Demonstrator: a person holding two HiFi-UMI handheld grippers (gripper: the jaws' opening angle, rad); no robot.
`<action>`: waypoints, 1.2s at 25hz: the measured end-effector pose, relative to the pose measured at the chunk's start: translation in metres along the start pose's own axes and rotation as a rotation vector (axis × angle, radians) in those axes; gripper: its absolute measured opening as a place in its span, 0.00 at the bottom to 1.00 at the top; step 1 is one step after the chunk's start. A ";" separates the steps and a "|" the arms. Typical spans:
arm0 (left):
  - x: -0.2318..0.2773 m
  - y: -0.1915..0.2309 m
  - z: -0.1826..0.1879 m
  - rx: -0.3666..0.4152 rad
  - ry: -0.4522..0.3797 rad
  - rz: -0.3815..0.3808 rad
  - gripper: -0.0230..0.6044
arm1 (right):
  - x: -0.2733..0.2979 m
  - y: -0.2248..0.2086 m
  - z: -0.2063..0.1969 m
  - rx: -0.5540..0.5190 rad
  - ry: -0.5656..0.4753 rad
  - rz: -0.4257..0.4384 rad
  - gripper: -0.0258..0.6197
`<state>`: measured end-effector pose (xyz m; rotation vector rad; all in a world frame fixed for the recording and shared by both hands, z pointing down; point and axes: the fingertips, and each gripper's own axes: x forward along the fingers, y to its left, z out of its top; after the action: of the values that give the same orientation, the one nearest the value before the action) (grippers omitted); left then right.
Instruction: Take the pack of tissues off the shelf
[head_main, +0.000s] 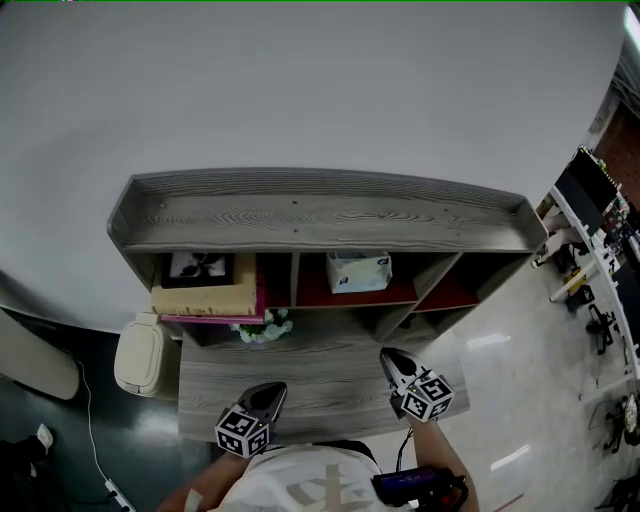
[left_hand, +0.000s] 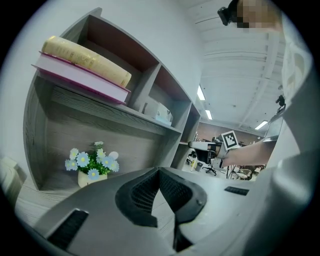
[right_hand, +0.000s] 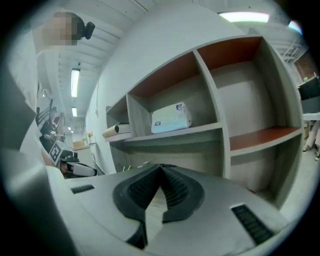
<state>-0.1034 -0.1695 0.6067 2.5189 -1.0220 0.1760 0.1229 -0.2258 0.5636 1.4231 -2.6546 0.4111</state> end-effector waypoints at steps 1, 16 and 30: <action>0.001 0.001 0.001 -0.001 0.000 0.003 0.04 | 0.003 -0.005 0.008 -0.007 -0.011 0.002 0.05; 0.020 0.001 0.006 0.021 0.035 -0.010 0.04 | 0.048 -0.040 0.115 -0.080 -0.156 -0.019 0.05; 0.020 -0.003 -0.006 -0.006 0.054 -0.016 0.04 | 0.084 -0.066 0.152 -0.017 -0.182 -0.192 0.33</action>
<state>-0.0864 -0.1781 0.6163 2.5026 -0.9797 0.2342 0.1362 -0.3708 0.4488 1.7686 -2.6131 0.2510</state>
